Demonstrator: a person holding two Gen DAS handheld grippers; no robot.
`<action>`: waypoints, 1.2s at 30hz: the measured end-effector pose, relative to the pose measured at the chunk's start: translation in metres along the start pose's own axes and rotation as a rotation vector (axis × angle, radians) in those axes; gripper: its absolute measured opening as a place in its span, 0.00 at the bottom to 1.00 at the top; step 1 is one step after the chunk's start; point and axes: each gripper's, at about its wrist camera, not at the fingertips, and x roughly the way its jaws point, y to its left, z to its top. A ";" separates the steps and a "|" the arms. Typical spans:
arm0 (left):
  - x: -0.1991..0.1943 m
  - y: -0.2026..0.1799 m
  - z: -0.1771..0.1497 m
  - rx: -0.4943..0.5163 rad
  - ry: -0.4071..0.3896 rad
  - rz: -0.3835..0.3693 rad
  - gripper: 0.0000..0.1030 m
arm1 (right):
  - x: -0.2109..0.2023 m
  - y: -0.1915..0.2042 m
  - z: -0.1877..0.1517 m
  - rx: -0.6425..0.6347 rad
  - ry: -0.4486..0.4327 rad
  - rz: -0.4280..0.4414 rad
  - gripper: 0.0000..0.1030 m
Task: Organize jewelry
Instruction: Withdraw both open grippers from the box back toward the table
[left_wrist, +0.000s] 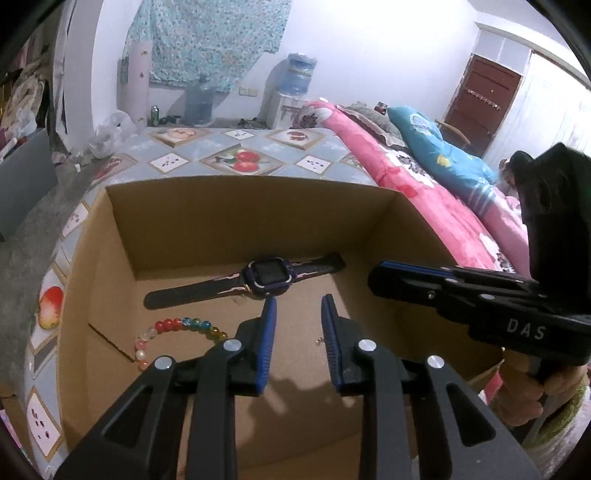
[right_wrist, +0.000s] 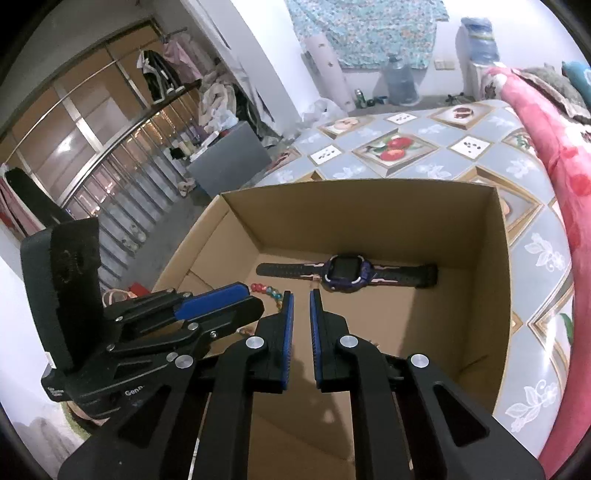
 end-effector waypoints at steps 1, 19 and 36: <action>0.000 0.001 0.000 -0.006 -0.002 -0.001 0.23 | -0.001 -0.001 0.000 0.002 -0.003 0.001 0.10; -0.090 0.007 -0.038 0.008 -0.185 -0.069 0.23 | -0.067 0.007 -0.030 -0.020 -0.139 0.070 0.17; -0.095 -0.022 -0.139 0.094 -0.069 -0.131 0.24 | -0.078 0.005 -0.128 0.002 -0.082 0.102 0.18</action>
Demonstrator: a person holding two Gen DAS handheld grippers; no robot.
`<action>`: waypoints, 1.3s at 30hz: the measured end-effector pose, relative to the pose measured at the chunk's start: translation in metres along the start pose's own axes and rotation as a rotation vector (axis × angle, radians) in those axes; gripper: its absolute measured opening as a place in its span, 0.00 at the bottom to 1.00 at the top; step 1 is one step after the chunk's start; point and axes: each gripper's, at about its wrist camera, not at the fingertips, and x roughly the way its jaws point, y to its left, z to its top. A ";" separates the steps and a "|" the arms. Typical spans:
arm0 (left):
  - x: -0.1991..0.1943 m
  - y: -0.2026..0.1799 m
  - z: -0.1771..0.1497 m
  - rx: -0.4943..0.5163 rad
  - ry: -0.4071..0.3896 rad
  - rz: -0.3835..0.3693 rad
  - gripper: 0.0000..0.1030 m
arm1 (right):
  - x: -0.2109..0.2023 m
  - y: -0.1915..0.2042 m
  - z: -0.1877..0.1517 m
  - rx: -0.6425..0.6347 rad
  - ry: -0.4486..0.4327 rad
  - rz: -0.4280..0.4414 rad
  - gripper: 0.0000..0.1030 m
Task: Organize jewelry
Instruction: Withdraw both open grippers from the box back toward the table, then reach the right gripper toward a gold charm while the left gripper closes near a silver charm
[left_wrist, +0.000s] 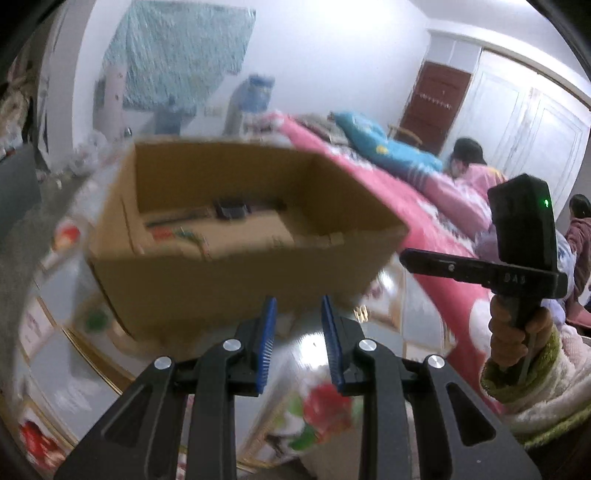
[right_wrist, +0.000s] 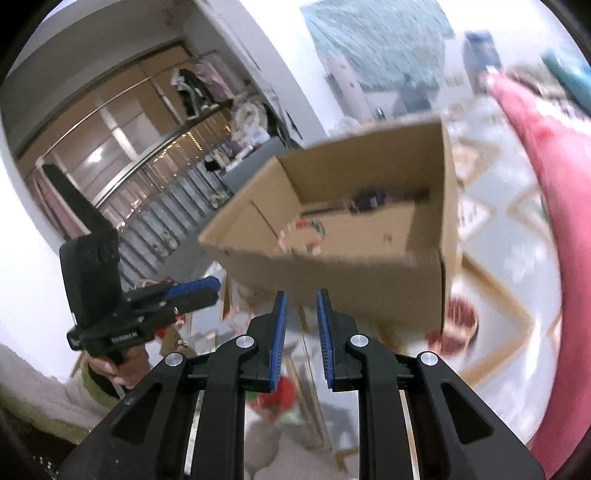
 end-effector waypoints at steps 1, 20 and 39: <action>0.006 -0.002 -0.005 0.002 0.018 0.001 0.24 | 0.001 -0.003 -0.004 0.017 0.008 -0.001 0.18; 0.093 -0.055 -0.045 0.372 0.181 0.168 0.21 | 0.017 -0.027 -0.046 0.165 0.100 0.005 0.18; 0.069 -0.043 -0.022 0.239 0.068 0.115 0.02 | 0.003 -0.038 -0.052 0.179 0.075 -0.038 0.18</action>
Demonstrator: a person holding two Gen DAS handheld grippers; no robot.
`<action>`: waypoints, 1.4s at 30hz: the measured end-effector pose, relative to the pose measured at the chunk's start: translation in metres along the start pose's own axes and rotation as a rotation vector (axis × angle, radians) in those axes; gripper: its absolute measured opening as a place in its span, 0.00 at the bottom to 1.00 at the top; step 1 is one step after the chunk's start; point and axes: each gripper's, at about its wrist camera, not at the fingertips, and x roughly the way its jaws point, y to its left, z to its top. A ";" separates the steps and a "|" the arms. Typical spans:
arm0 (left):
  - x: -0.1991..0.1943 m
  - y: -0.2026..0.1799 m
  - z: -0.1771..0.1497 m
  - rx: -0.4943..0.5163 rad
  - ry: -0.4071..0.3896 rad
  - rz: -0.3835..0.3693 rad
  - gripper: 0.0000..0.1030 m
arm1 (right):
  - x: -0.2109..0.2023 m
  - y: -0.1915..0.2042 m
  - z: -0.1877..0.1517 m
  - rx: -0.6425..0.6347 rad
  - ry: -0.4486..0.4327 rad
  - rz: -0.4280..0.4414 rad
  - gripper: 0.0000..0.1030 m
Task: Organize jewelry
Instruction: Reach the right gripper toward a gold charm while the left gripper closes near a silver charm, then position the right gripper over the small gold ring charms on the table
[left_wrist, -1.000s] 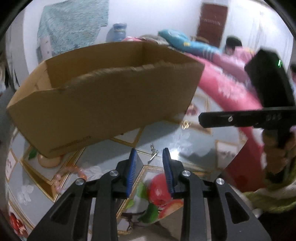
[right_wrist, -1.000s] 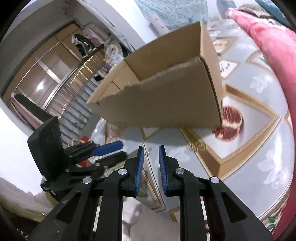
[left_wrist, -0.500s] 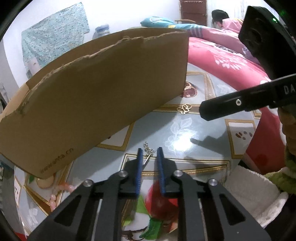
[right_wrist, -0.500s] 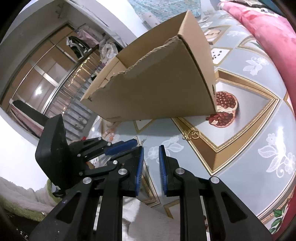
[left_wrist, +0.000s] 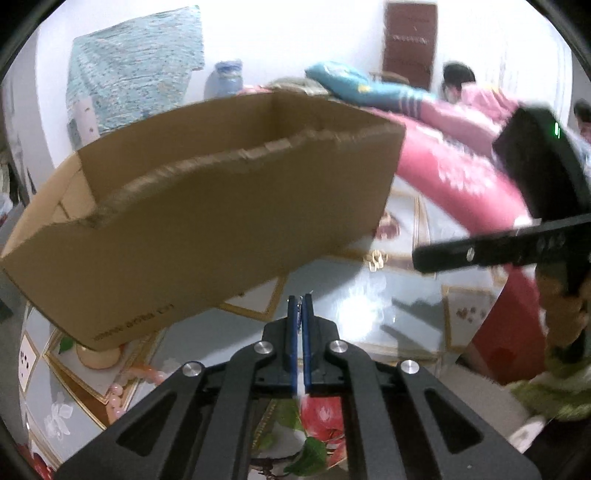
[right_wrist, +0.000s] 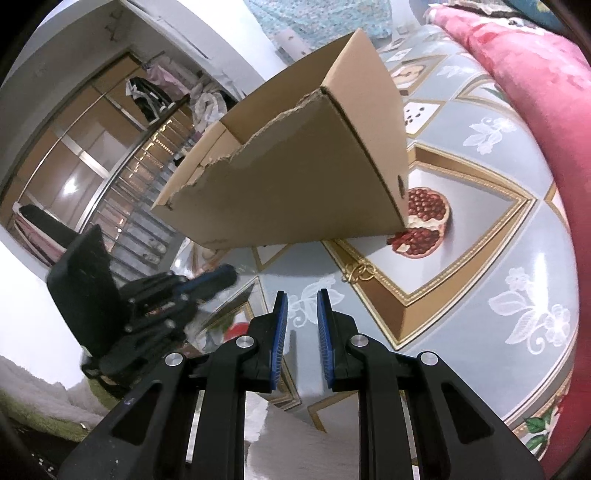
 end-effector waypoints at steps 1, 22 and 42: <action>-0.002 0.002 0.001 -0.014 -0.009 -0.002 0.02 | -0.001 0.000 -0.001 -0.006 -0.005 -0.013 0.18; 0.008 0.013 -0.002 -0.101 0.010 0.003 0.02 | 0.028 0.015 0.004 -0.317 -0.013 -0.356 0.21; 0.012 0.016 -0.001 -0.099 0.018 -0.004 0.02 | 0.035 0.012 0.006 -0.347 0.035 -0.316 0.00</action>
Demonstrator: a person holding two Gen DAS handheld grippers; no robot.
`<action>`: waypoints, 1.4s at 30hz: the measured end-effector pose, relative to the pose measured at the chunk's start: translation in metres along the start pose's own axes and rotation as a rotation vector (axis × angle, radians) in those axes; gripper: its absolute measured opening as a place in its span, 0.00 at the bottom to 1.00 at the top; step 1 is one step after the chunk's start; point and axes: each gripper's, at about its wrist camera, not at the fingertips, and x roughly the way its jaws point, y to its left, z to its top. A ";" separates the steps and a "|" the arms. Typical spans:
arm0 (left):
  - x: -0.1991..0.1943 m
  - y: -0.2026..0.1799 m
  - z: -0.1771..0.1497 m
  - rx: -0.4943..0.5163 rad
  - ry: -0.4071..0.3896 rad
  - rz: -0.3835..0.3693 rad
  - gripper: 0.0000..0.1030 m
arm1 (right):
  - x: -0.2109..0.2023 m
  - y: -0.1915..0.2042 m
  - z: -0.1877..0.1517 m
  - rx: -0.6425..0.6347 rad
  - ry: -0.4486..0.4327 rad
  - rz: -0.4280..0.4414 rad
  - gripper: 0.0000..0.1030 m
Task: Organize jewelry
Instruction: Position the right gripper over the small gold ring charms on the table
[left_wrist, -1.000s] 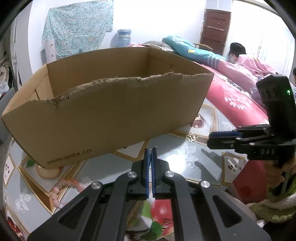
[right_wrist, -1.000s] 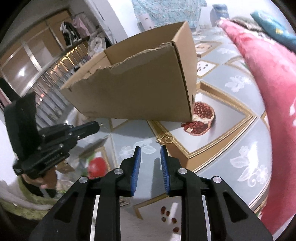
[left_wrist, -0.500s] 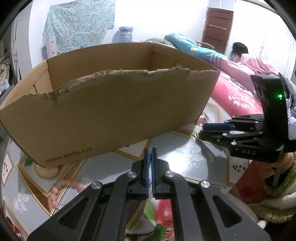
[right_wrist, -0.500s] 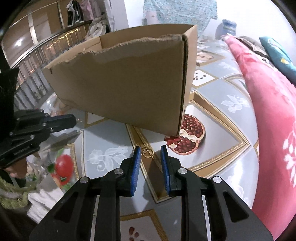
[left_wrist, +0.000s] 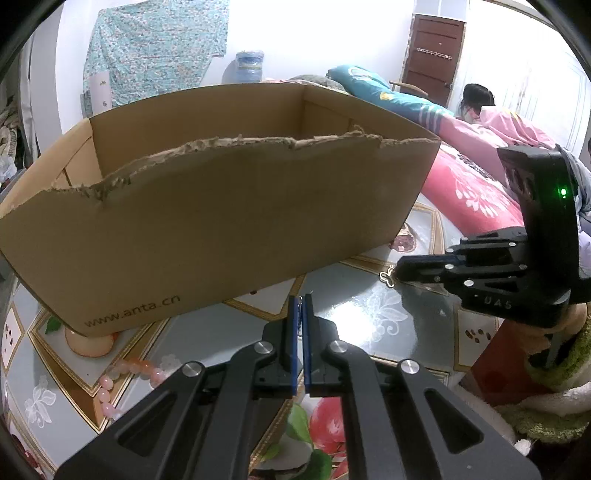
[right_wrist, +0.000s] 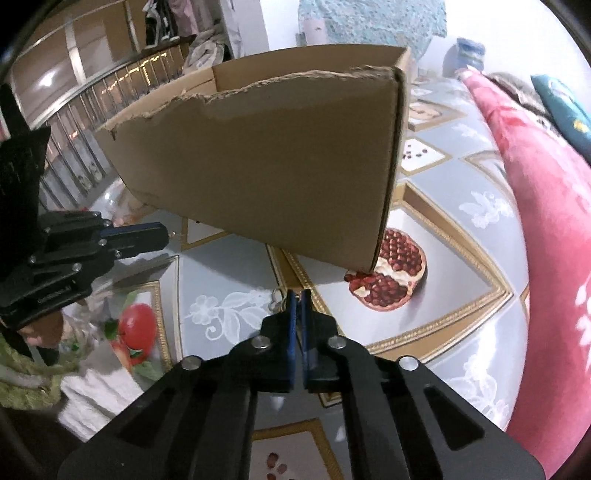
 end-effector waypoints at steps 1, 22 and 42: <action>0.000 0.000 0.000 0.001 -0.001 -0.001 0.02 | -0.001 -0.001 -0.001 0.007 0.002 0.005 0.00; -0.004 0.000 -0.001 0.007 -0.009 0.000 0.02 | -0.010 0.017 -0.007 -0.034 -0.009 0.002 0.23; -0.003 0.006 -0.003 0.000 -0.008 -0.003 0.02 | 0.010 0.029 0.002 -0.140 -0.011 -0.065 0.10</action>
